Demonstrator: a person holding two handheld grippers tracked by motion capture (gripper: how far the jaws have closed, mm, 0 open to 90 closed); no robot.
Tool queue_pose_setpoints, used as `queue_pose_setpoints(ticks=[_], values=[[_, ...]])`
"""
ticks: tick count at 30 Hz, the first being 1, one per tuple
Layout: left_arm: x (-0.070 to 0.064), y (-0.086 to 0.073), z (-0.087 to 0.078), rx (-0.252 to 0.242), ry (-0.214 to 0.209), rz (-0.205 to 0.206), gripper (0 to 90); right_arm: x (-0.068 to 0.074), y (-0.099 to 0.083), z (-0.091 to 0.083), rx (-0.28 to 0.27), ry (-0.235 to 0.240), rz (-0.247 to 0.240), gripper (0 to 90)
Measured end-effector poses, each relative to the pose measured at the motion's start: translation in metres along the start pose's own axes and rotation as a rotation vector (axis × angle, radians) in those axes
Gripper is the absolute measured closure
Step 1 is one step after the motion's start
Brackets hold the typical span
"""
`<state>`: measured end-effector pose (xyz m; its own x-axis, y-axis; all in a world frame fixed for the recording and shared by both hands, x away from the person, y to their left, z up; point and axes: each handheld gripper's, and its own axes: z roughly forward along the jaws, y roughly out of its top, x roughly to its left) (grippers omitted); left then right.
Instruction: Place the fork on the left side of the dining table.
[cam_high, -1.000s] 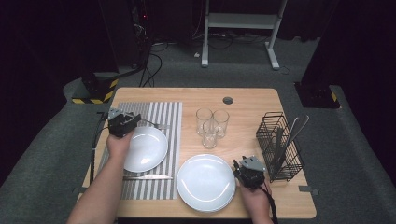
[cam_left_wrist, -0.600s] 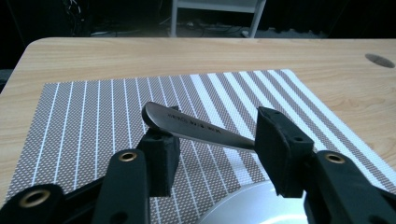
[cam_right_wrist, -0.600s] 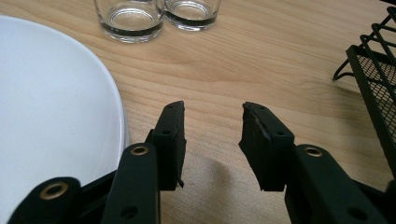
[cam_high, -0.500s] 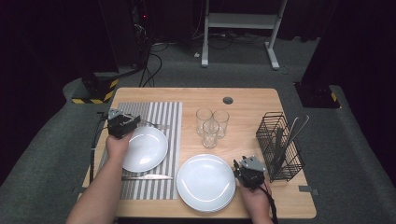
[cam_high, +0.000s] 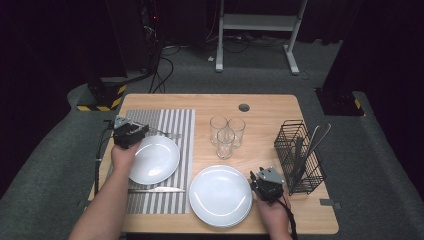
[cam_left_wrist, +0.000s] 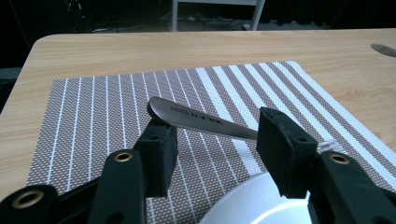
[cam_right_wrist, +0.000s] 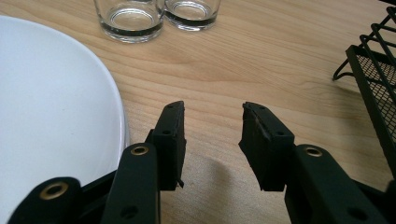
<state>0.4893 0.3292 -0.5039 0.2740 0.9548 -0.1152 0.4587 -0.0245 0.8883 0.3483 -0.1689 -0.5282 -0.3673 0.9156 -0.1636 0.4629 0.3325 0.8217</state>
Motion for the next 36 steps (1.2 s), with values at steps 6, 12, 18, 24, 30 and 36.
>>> queue_pose_setpoints(ticks=[6, 12, 18, 24, 30, 36], values=[[0.006, -0.006, -0.003, -0.018, -0.007, -0.011, 48.1, 0.0, 0.0, 0.0, 0.002, 0.0, -0.003, 59.6], [0.011, -0.008, -0.008, -0.034, -0.009, -0.006, 48.1, 0.001, 0.0, 0.001, 0.005, -0.001, -0.005, 59.6], [0.016, -0.009, -0.012, -0.038, -0.013, -0.014, 48.5, 0.001, 0.0, 0.001, 0.008, -0.002, -0.009, 59.6], [0.017, -0.01, -0.013, -0.019, -0.009, -0.012, 49.5, 0.001, 0.001, 0.001, 0.009, -0.002, -0.011, 59.6], [0.019, -0.01, -0.012, -0.013, -0.005, -0.022, 50.7, 0.001, 0.0, 0.001, 0.008, -0.002, -0.01, 59.6], [0.022, -0.01, -0.013, 0.0, -0.001, -0.027, 51.1, 0.001, 0.0, 0.001, 0.008, -0.002, -0.011, 59.6]])
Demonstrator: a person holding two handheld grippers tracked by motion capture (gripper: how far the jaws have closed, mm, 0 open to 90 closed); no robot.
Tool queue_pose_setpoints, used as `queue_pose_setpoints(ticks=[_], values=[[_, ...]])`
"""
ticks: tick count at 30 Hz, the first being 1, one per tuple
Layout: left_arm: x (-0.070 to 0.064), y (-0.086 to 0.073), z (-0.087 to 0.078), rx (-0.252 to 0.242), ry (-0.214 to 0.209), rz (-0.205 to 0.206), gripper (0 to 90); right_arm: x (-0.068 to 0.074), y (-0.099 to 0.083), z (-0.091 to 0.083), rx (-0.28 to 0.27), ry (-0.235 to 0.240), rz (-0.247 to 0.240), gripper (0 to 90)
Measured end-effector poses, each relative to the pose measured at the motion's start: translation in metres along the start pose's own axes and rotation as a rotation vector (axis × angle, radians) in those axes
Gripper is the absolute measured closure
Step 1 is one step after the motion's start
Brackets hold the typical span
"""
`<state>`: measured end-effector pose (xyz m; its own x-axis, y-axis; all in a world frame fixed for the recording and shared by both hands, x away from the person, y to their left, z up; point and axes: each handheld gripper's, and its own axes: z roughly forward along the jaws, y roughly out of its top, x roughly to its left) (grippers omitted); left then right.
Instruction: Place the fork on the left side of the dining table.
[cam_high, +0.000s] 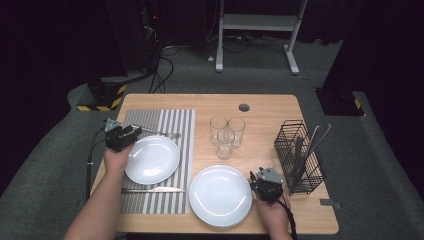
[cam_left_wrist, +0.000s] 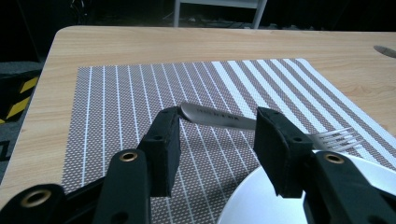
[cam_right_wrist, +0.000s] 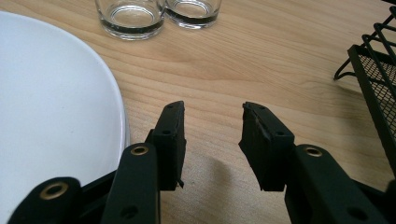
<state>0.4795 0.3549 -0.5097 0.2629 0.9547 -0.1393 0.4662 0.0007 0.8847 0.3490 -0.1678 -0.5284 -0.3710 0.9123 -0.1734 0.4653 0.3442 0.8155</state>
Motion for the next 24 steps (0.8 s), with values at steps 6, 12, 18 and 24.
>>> queue_pose_setpoints(ticks=[6, 12, 18, 24], values=[[0.0034, -0.0014, 0.0009, 0.017, -0.005, -0.013, 51.4, 0.0002, 0.0, 0.0001, 0.0, -0.001, -0.001, 59.6], [0.0065, -0.0012, 0.0014, 0.013, -0.002, -0.037, 52.2, 0.0003, 0.0, 0.0001, 0.001, -0.002, -0.003, 59.6], [0.0094, -0.001, 0.0007, 0.009, 0.009, -0.051, 52.7, 0.0004, 0.0, 0.0001, 0.0, -0.002, -0.003, 59.6], [0.0078, 0.0004, -0.0035, 0.015, 0.034, -0.035, 60.0, 0.0003, -0.0001, -0.0001, -0.001, -0.003, -0.001, 59.6]])
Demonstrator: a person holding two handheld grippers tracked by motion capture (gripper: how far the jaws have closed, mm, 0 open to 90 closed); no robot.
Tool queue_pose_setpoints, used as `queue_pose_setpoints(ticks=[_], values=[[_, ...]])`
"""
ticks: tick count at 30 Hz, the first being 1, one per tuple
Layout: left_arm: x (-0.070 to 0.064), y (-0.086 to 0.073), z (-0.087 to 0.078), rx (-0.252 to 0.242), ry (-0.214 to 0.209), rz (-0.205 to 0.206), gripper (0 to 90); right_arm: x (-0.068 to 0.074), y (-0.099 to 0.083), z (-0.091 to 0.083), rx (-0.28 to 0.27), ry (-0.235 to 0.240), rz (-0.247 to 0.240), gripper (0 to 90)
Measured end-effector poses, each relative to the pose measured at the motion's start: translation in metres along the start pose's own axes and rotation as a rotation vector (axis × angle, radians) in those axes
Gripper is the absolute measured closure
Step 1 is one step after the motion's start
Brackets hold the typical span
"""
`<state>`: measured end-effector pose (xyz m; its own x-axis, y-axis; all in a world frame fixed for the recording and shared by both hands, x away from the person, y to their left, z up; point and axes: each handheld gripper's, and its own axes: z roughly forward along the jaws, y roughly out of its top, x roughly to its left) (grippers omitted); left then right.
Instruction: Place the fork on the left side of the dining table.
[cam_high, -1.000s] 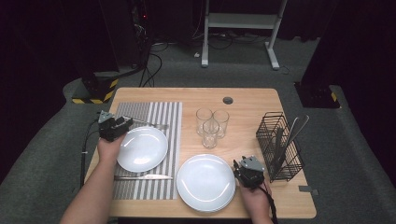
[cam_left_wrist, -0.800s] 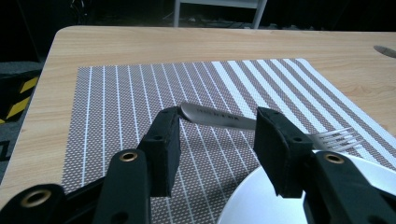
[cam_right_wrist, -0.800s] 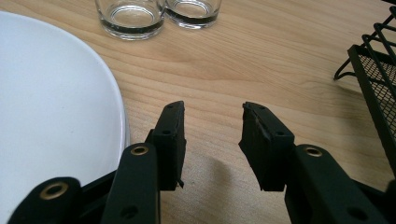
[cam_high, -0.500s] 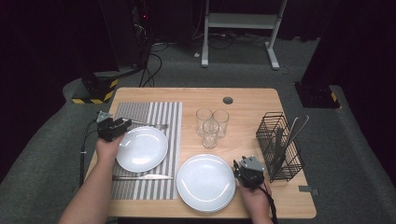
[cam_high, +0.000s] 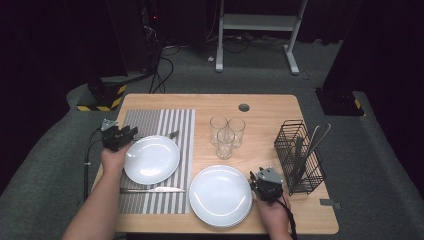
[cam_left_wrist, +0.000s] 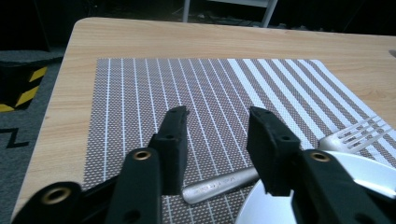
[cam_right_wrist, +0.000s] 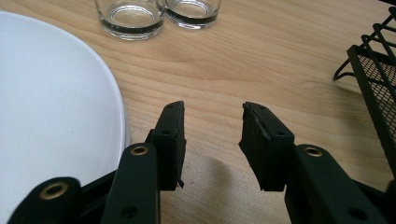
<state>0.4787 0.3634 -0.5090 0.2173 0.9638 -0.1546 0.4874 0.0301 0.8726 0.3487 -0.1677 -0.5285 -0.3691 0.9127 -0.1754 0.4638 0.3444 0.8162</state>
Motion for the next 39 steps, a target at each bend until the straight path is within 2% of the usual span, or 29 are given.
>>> queue_pose_setpoints(ticks=[5, 8, 13, 18, 22, 25, 29, 36, 39], values=[[-0.003, 0.002, -0.006, 0.013, 0.004, 0.014, 71.4, 0.0, 0.0, 0.0, -0.001, 0.001, 0.004, 59.6], [-0.012, 0.005, -0.011, 0.004, -0.01, 0.021, 75.5, 0.0, 0.0, 0.0, -0.004, 0.002, 0.005, 59.6], [-0.04, 0.007, -0.015, 0.008, -0.028, 0.069, 75.8, -0.001, 0.0, -0.001, -0.008, 0.003, 0.008, 59.5], [-0.062, 0.005, -0.014, 0.012, -0.048, 0.064, 73.5, -0.001, -0.001, -0.001, -0.013, 0.008, 0.013, 59.6], [-0.072, 0.003, -0.011, 0.019, -0.045, 0.057, 71.5, -0.002, -0.001, -0.002, -0.02, 0.011, 0.019, 59.6], [-0.071, 0.001, -0.009, 0.028, -0.041, 0.031, 70.8, -0.003, -0.001, -0.002, -0.023, 0.013, 0.022, 59.6], [-0.061, 0.0, -0.012, 0.032, -0.02, 0.016, 72.6, -0.003, -0.001, -0.002, -0.026, 0.016, 0.023, 59.6], [-0.032, 0.0, -0.023, 0.042, 0.022, -0.019, 84.0, -0.002, -0.001, -0.002, -0.023, 0.015, 0.018, 59.6], [-0.018, -0.004, -0.024, 0.064, 0.042, -0.032, 87.0, -0.002, -0.001, -0.002, -0.019, 0.013, 0.015, 59.6]])
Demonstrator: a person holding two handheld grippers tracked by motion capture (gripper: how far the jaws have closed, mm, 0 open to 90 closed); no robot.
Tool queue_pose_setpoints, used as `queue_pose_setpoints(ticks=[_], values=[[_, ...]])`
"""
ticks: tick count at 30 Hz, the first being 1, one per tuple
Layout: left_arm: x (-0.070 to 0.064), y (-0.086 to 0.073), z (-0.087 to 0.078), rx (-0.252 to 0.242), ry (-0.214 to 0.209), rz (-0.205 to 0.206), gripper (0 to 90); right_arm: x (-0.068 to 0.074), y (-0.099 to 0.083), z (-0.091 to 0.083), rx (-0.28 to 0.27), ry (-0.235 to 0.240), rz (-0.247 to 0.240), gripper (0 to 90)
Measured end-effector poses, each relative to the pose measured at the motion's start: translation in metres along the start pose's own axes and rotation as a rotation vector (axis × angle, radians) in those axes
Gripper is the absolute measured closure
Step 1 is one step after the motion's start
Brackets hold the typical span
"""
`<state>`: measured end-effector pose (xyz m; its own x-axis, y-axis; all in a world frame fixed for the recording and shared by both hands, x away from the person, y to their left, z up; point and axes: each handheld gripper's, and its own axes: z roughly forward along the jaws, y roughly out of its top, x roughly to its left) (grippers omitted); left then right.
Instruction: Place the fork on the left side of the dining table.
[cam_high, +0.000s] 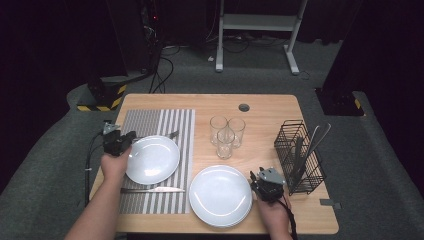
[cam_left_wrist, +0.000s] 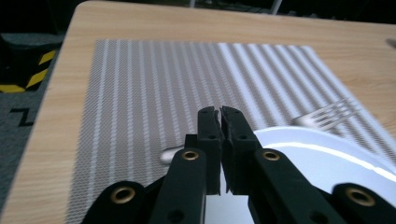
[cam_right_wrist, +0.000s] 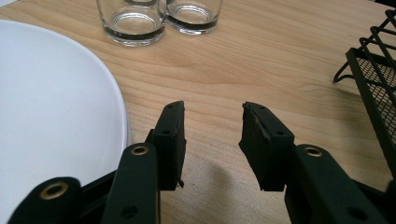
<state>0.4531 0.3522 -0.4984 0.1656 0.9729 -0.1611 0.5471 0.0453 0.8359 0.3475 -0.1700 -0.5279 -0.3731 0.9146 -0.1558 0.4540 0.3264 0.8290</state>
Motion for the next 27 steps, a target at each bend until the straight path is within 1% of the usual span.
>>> queue_pose_setpoints(ticks=[2, 4, 5, 7, 9, 12, 16, 19, 21, 23, 24, 27], values=[[0.009, -0.004, 0.001, 0.014, 0.008, -0.01, 88.4, 0.0, 0.0, 0.0, 0.003, -0.002, -0.001, 59.6], [0.016, -0.008, 0.003, 0.034, 0.013, -0.005, 89.0, 0.001, 0.0, 0.001, 0.006, -0.003, -0.004, 59.6], [0.018, -0.01, 0.005, 0.039, 0.013, -0.01, 89.1, 0.001, 0.0, 0.001, 0.008, -0.004, -0.005, 59.6], [0.023, -0.014, 0.007, 0.048, 0.013, -0.018, 89.0, 0.001, 0.001, 0.001, 0.012, -0.006, -0.007, 59.6], [0.025, -0.017, 0.01, 0.044, 0.008, -0.025, 88.2, 0.001, 0.001, 0.001, 0.015, -0.008, -0.008, 59.6], [0.025, -0.02, 0.016, 0.047, 0.004, -0.012, 85.2, 0.001, 0.001, 0.002, 0.021, -0.012, -0.01, 59.6], [0.025, -0.021, 0.021, 0.078, 0.006, -0.016, 83.5, 0.002, 0.001, 0.002, 0.023, -0.014, -0.014, 59.6], [0.024, -0.019, 0.024, 0.078, -0.001, -0.003, 82.6, 0.002, 0.001, 0.002, 0.024, -0.015, -0.017, 59.6], [0.023, -0.019, 0.025, 0.084, -0.003, -0.004, 82.4, 0.002, 0.001, 0.002, 0.024, -0.016, -0.019, 59.6], [0.022, -0.018, 0.027, 0.095, -0.003, 0.003, 82.3, 0.002, 0.001, 0.002, 0.023, -0.016, -0.019, 59.6], [0.021, -0.018, 0.028, 0.089, -0.002, 0.007, 82.3, 0.002, 0.001, 0.002, 0.023, -0.016, -0.018, 59.6], [0.023, -0.017, 0.03, 0.103, 0.001, -0.012, 82.4, 0.002, 0.001, 0.002, 0.023, -0.016, -0.019, 59.6]])
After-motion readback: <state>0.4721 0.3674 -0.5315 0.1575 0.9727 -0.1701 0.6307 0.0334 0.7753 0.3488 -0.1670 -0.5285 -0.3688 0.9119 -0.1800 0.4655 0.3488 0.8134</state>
